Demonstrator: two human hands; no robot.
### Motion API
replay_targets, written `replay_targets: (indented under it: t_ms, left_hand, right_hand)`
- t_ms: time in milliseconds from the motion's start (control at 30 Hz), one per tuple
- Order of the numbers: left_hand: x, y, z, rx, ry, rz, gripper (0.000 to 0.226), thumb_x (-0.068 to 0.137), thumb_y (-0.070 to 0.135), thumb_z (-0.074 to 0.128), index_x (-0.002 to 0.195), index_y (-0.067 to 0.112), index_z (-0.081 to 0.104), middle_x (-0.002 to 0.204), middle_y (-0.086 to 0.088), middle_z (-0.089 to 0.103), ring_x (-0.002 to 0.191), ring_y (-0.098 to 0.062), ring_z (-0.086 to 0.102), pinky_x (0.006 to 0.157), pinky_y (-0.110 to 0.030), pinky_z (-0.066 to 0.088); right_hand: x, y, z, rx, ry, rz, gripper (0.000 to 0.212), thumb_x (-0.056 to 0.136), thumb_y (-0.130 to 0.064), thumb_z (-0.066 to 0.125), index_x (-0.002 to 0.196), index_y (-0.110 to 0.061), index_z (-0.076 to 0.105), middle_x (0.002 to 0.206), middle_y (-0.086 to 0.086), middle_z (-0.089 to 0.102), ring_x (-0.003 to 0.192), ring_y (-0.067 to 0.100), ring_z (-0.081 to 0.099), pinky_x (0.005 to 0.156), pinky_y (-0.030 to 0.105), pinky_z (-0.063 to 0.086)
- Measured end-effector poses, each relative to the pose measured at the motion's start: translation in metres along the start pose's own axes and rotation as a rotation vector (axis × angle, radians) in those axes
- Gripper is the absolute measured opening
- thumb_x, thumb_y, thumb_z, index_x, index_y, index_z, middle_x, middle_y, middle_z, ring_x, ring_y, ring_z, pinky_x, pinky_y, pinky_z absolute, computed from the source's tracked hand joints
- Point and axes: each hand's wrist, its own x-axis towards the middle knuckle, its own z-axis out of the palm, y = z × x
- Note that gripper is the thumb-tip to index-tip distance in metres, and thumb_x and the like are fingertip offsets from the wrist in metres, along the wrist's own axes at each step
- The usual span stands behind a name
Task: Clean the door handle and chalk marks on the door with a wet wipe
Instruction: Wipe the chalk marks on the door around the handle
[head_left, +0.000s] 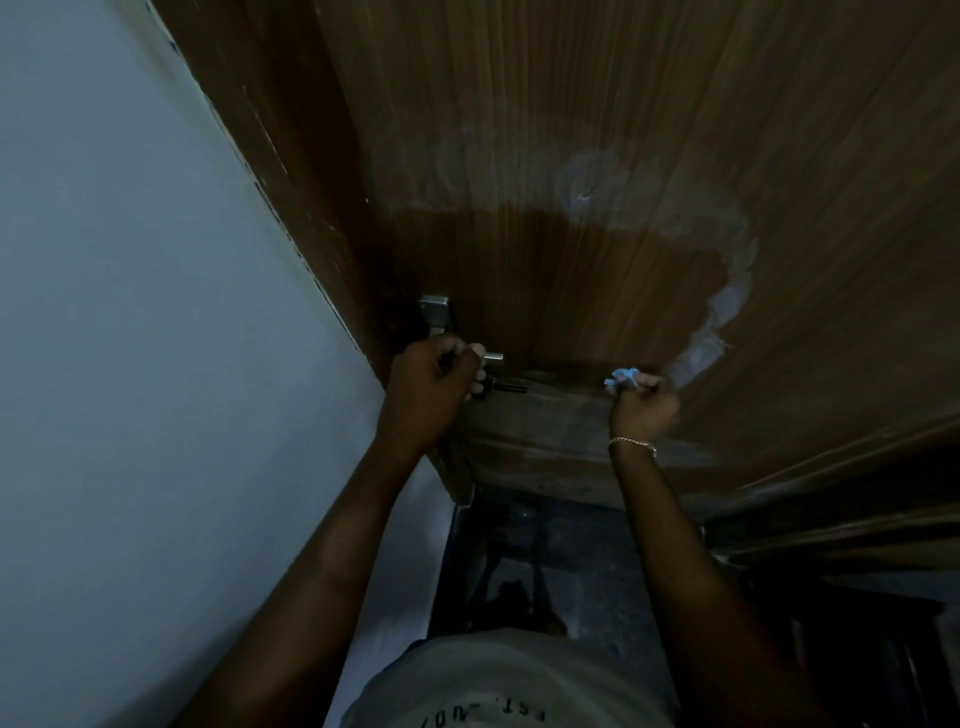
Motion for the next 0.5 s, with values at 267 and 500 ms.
replay_targets:
  t_ms: [267,500]
  left_hand:
    - [0.002,0.002,0.008,-0.001,-0.036,-0.003,0.024,0.099,0.027,0.057,0.094,0.006,0.069,0.081,-0.005,0.072,0.073,-0.017,0.072,0.064,-0.02,0.056]
    - [0.0,-0.002,0.007,0.012,-0.021,-0.018,0.021,0.1,0.024,0.056,0.093,0.009,0.07,0.081,-0.004,0.073,0.072,-0.016,0.072,0.063,-0.02,0.056]
  right_hand:
    - [0.006,0.019,-0.006,-0.032,-0.027,0.0,0.013,0.072,0.007,0.075,0.083,0.007,0.069,0.093,0.014,0.071,0.083,0.015,0.07,0.068,0.008,0.051]
    - [0.006,0.013,-0.001,-0.098,-0.043,-0.226,0.008,0.075,-0.003,0.076,0.077,-0.007,0.07,0.079,-0.002,0.068,0.074,0.007,0.063,0.069,0.0,0.04]
